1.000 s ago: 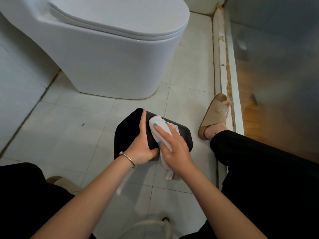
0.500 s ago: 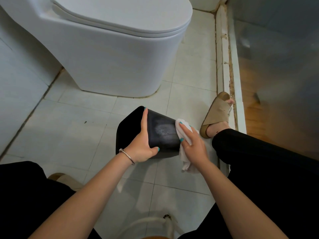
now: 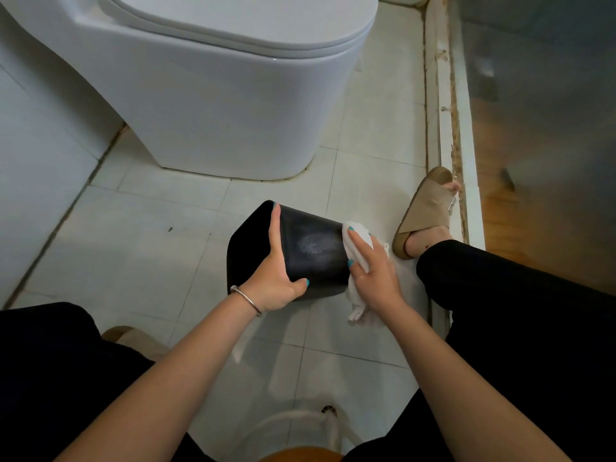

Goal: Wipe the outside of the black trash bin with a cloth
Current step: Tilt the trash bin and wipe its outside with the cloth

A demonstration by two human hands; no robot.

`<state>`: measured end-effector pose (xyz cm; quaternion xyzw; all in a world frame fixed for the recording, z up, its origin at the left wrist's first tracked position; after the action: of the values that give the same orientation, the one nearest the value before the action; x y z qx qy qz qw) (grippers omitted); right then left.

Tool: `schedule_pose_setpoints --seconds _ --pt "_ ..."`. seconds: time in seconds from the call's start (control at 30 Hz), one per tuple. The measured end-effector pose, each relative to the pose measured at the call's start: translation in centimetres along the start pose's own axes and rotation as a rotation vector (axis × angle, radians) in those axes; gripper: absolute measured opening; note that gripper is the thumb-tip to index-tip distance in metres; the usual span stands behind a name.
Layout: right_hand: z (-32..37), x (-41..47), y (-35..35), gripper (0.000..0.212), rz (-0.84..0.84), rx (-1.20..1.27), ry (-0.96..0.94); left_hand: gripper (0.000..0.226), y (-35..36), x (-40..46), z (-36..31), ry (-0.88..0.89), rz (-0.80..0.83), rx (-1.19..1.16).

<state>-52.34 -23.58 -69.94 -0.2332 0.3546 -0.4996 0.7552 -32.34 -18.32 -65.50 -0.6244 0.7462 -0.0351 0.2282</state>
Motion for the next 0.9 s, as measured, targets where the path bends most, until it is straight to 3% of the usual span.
schedule_pose_setpoints --seconds 0.43,0.9 --pt "8.8 -4.8 1.4 0.067 0.096 0.006 -0.351 0.129 0.7 -0.1 0.2 -0.002 0.021 -0.105" --pt "5.1 -2.5 1.2 0.066 -0.038 -0.016 -0.331 0.124 0.0 0.2 -0.3 0.007 0.02 0.0"
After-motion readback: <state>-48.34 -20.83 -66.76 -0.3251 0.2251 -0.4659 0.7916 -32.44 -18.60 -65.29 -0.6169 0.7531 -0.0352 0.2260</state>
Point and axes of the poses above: each hand's wrist, its own x-axis towards the middle knuckle, its own y-axis out of the palm, z = x × y, the point moved 2 cm from there along x, towards the middle knuckle, and after that the axes turned 7 degrees about z, right-handed, at the moved point
